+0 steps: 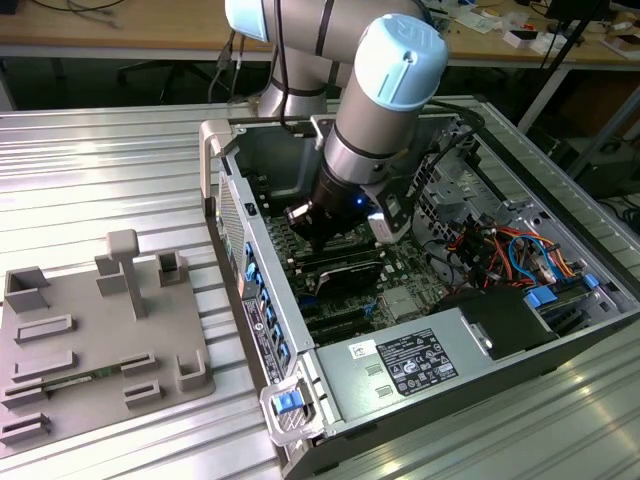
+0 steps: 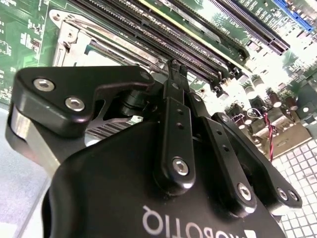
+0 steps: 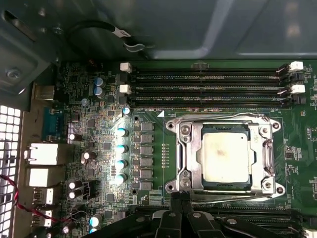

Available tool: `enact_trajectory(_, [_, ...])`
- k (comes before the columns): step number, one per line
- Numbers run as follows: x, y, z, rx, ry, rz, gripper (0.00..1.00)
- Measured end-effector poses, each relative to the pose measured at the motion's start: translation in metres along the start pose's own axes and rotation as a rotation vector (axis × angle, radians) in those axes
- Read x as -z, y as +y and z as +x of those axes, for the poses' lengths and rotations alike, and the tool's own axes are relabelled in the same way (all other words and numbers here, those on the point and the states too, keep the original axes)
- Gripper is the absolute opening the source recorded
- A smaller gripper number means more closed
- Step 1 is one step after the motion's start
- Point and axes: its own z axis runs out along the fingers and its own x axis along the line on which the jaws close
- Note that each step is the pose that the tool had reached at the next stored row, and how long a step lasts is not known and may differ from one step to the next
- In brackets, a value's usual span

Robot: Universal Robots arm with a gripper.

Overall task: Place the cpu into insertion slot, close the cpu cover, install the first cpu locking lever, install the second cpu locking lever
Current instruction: 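Install the second cpu locking lever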

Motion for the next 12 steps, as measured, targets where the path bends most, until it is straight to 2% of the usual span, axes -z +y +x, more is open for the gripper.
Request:
enact_trajectory(2, [-0.0052, -0.0001, 0.0004, 0.005, 0.0009, -0.0121, 0.11])
enact_trajectory(12, [-0.0085, 0.0020, 0.0005, 0.008, 0.0018, -0.0268, 0.11])
